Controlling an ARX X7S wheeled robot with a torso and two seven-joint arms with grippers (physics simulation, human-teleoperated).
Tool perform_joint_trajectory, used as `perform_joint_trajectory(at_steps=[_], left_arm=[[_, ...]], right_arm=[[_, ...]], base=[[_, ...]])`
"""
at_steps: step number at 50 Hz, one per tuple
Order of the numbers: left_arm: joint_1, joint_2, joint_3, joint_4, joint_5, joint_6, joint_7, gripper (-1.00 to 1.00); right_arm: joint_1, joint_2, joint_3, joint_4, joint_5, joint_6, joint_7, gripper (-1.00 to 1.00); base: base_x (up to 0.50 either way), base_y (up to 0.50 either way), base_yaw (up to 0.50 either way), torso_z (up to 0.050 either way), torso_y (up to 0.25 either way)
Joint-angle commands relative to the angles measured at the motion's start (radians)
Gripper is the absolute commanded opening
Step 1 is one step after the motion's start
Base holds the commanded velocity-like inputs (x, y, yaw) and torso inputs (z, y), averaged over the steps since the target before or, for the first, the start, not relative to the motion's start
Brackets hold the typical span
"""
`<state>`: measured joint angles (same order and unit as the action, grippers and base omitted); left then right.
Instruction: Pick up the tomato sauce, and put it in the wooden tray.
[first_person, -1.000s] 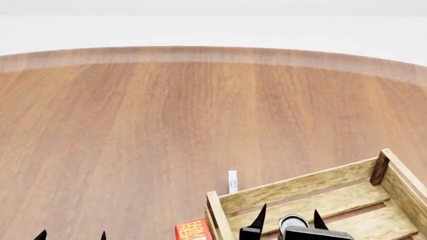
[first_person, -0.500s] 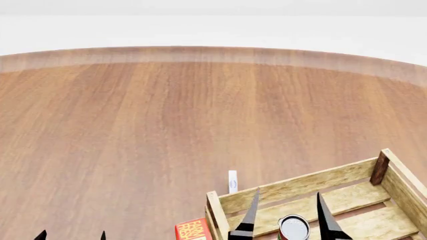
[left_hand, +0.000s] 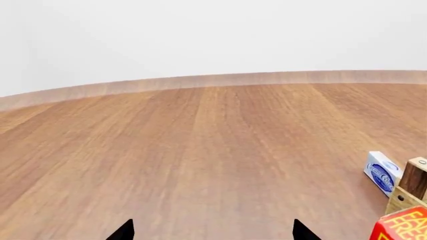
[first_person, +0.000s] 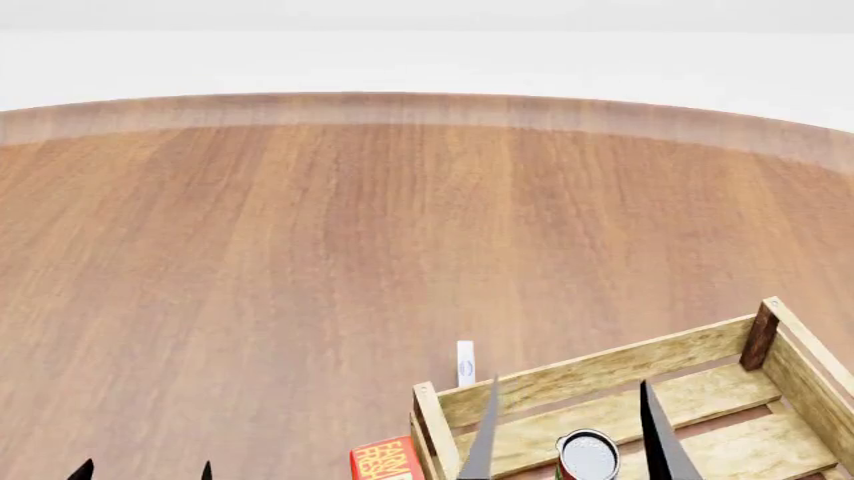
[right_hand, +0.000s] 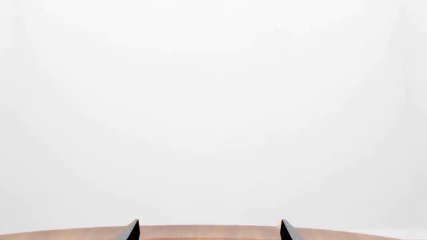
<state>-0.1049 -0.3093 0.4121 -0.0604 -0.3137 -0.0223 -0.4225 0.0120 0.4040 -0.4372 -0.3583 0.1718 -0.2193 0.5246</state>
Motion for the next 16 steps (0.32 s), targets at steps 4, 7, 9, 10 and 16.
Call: perform_joint_trajectory(at_steps=[4,7,9,10,16], left_arm=[[0.006,0.011,-0.014,0.0,0.007,0.025,0.021,1.0],[0.006,0.011,-0.014,-0.001,0.006,0.027,0.021,1.0],[0.006,0.01,-0.014,-0.001,0.005,0.026,0.021,1.0],[0.006,0.01,-0.013,-0.001,0.006,0.026,0.021,1.0],[0.005,0.01,-0.012,-0.002,0.004,0.027,0.02,1.0]], right_arm=[[-0.096,0.036,0.012,-0.184,-0.063,-0.01,0.009,1.0],[-0.125,0.046,0.009,-0.229,-0.081,-0.018,0.015,1.0],[-0.145,0.054,0.006,-0.258,-0.095,-0.021,0.019,1.0],[-0.166,0.061,0.003,-0.282,-0.11,-0.036,0.021,1.0],[-0.212,0.074,-0.003,-0.337,-0.162,-0.061,0.032,1.0]], base=[[0.0,0.0,0.0,0.0,0.0],[0.0,0.0,0.0,0.0,0.0],[0.0,0.0,0.0,0.0,0.0],[0.0,0.0,0.0,0.0,0.0],[0.0,0.0,0.0,0.0,0.0]])
